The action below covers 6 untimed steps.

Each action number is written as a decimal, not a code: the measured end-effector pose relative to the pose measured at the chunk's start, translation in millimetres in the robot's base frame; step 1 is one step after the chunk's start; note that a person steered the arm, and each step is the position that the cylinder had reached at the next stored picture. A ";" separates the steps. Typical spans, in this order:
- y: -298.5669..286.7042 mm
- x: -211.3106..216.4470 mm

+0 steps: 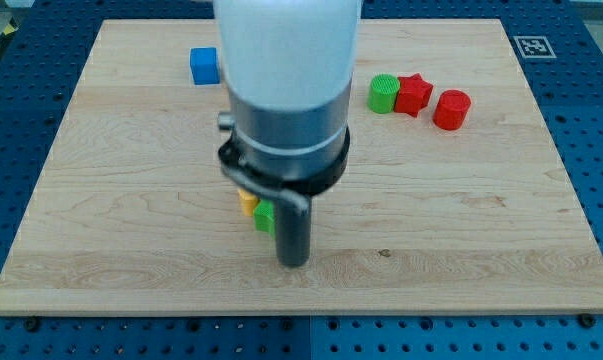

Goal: Separate the green star from the yellow heart

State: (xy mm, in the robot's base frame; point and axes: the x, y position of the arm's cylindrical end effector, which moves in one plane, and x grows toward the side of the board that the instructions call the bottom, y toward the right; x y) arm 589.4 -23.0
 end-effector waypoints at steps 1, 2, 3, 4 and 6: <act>-43.2 7.0; -48.4 -16.8; -23.4 -35.5; 20.0 -50.9; 60.8 -90.5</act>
